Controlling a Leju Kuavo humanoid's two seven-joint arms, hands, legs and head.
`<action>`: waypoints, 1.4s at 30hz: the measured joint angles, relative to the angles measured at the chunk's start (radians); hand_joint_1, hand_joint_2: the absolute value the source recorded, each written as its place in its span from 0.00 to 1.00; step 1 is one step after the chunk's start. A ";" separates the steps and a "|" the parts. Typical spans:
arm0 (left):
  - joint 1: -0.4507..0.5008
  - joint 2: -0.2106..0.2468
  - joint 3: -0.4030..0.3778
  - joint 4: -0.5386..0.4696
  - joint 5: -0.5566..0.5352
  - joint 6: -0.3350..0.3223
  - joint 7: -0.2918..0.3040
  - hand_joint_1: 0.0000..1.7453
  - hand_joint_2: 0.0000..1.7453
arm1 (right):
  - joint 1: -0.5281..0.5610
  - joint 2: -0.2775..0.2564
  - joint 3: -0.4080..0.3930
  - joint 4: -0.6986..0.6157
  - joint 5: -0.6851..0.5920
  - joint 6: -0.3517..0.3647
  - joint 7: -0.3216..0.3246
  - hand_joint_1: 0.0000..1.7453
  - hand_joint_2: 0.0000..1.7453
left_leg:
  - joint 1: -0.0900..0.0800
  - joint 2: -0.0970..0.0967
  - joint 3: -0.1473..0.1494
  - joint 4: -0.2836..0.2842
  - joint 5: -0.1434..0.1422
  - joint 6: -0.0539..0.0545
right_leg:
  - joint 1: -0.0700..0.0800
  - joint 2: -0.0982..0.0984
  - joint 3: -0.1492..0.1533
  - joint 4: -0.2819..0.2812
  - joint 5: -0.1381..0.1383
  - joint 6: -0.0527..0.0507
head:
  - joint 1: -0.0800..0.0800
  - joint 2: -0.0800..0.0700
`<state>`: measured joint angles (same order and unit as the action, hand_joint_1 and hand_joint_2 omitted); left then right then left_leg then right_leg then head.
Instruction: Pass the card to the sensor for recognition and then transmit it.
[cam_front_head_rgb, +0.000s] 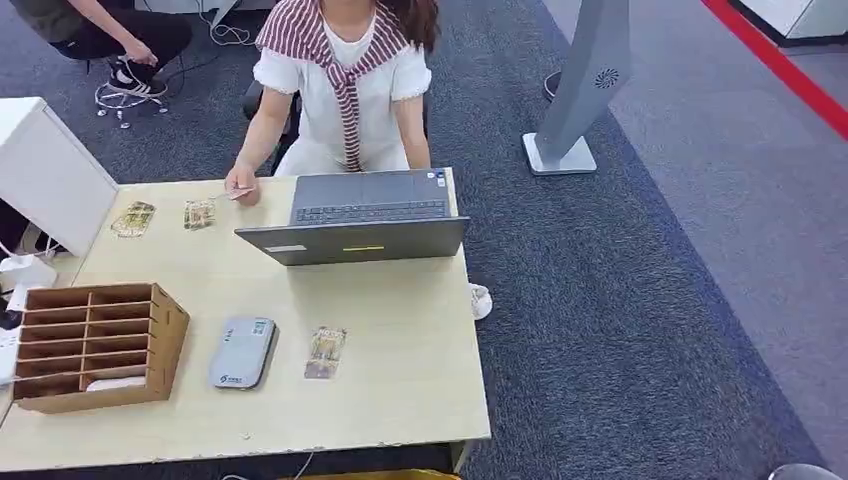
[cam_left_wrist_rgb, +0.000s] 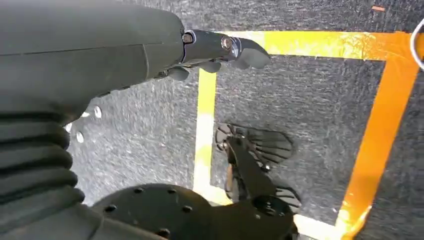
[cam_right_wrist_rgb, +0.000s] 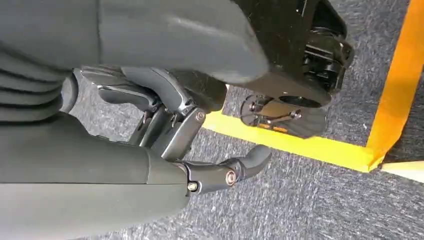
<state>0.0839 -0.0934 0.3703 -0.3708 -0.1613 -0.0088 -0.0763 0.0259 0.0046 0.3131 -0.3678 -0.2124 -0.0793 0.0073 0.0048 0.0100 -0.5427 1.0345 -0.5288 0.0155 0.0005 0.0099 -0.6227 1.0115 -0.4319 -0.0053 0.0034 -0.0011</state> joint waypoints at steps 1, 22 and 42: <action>-0.004 -0.007 0.023 0.000 -0.009 0.000 -0.004 0.00 0.00 | -0.005 -0.003 0.019 0.005 -0.012 -0.004 0.000 0.00 0.00 | 0.001 0.001 0.000 0.000 0.000 0.000 | 0.000 0.001 0.000 0.000 0.000 0.000 | 0.000 0.000; -0.079 -0.061 0.504 0.000 -0.117 -0.048 -0.154 0.00 1.00 | -0.183 0.111 0.480 0.035 -0.240 -0.026 -0.024 0.00 0.00 | 0.002 -0.003 -0.003 -0.005 0.010 -0.014 | 0.003 -0.011 -0.008 0.002 0.005 -0.015 | -0.006 0.000; 0.041 -0.141 0.646 -0.458 0.045 -0.162 -0.238 0.00 1.00 | -0.182 0.101 0.650 0.126 -0.507 -0.182 0.008 0.00 1.00 | 0.000 -0.002 -0.004 -0.005 0.009 -0.012 | 0.002 -0.011 -0.009 0.001 0.005 -0.014 | -0.008 0.000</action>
<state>0.1245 -0.2346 1.0158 -0.8283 -0.1159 -0.1705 -0.3140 -0.1558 0.1053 0.9632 -0.2415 -0.7191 -0.2610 0.0149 0.0052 0.0077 -0.5469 1.0298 -0.5201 0.0030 0.0028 -0.0010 -0.6321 1.0126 -0.4274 -0.0194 -0.0050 -0.0015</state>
